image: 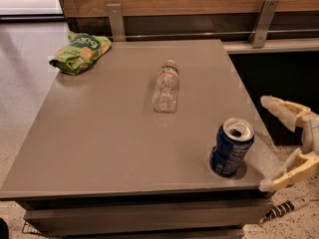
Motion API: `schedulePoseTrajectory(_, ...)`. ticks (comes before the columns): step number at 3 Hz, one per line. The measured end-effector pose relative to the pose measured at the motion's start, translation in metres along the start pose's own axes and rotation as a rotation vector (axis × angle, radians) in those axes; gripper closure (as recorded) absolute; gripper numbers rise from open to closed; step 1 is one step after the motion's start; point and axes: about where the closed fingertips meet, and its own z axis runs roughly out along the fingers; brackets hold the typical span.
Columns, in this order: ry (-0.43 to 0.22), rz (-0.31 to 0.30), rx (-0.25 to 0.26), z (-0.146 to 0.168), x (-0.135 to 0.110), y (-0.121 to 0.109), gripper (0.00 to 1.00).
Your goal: Move pepsi can near green rice chip bag
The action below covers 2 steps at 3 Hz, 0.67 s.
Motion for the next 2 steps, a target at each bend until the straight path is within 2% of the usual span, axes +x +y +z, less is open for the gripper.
schedulePoseTrajectory(1, -0.138, 0.046, -0.006, 0.022, 0.0, 0.008, 0.0)
schedulePoseTrajectory(2, -0.215, 0.071, -0.012, 0.033, -0.003, 0.009, 0.0)
